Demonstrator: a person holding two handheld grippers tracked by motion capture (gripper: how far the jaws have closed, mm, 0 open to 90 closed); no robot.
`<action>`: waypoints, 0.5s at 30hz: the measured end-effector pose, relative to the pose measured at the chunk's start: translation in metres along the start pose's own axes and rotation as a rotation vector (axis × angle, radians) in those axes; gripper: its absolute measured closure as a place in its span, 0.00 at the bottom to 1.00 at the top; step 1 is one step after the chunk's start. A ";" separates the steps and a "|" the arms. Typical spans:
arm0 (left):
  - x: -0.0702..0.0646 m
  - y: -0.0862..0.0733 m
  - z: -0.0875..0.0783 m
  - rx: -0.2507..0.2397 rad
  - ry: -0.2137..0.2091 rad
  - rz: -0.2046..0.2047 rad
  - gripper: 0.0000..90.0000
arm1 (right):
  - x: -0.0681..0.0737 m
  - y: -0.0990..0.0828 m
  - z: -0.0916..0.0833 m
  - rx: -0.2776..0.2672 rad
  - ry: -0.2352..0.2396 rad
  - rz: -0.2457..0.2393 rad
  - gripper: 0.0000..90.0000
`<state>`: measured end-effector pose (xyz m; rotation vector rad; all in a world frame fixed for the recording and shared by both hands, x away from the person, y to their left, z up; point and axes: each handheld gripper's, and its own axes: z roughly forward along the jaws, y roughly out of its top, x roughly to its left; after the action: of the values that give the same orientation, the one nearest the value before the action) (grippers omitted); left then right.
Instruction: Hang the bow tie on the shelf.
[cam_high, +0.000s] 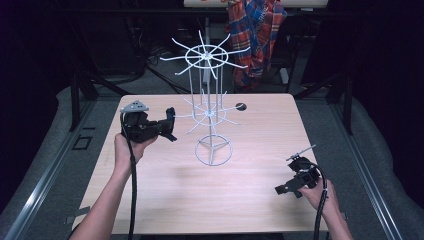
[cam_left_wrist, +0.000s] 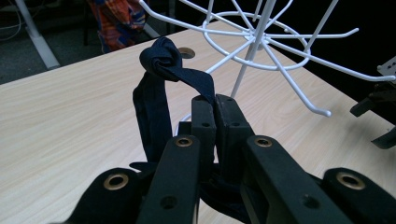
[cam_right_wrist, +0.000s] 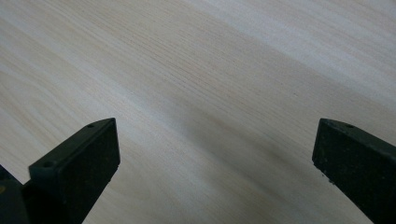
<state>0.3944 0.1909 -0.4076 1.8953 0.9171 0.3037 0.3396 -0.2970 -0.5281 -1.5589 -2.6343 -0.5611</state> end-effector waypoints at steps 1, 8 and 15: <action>-0.001 0.000 0.000 0.001 -0.001 0.004 0.97 | 0.000 0.000 0.000 -0.006 0.005 0.008 0.00; -0.004 0.001 0.004 0.003 -0.006 0.013 0.97 | 0.001 -0.002 0.002 -0.026 0.008 0.027 0.00; -0.008 0.003 0.011 0.009 -0.012 0.030 0.97 | 0.002 -0.003 0.001 -0.038 0.002 0.036 0.01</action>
<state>0.3962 0.1771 -0.4092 1.9183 0.8843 0.3068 0.3363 -0.2964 -0.5300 -1.6113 -2.6036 -0.6142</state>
